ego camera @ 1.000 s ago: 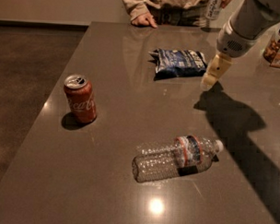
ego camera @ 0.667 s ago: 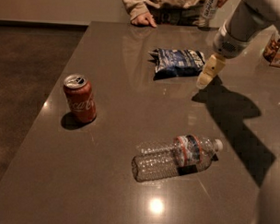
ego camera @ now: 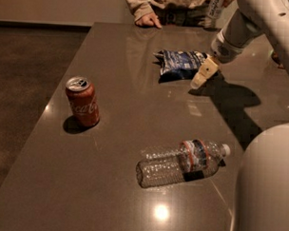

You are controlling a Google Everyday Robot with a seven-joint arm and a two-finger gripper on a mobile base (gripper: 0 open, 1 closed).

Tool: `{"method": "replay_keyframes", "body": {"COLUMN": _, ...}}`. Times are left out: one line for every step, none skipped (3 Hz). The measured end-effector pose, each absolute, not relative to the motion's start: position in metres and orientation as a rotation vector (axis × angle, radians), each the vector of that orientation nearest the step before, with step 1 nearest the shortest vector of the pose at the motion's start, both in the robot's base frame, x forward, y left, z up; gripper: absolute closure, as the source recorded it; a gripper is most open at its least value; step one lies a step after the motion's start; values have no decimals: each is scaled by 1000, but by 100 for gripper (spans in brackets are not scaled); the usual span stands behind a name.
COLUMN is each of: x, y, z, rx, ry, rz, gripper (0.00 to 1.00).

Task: Move blue chip bag near water bottle

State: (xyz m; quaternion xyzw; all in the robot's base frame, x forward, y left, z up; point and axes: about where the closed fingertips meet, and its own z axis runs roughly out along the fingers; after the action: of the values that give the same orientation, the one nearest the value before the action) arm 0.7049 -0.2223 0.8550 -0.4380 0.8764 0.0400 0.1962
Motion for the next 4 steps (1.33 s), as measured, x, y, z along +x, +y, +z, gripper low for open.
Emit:
{"method": "replay_keyframes", "body": {"x": 715, "y": -212, "z": 852, "rx": -1176, "ry": 2476, "rz": 179, "gripper": 0}}
{"method": "replay_keyframes", "body": {"x": 723, "y": -203, "z": 854, "rx": -1118, "ry": 2496, "rz": 246, "gripper": 21}}
{"method": "replay_keyframes", "body": {"x": 724, "y": -198, "z": 858, "rx": -1101, "ry": 2498, "rz": 273, "gripper": 44}}
{"method": "replay_keyframes", "body": {"x": 717, "y": -195, "z": 869, "rx": -1129, "ry": 2473, "rz": 269, "gripper": 68}}
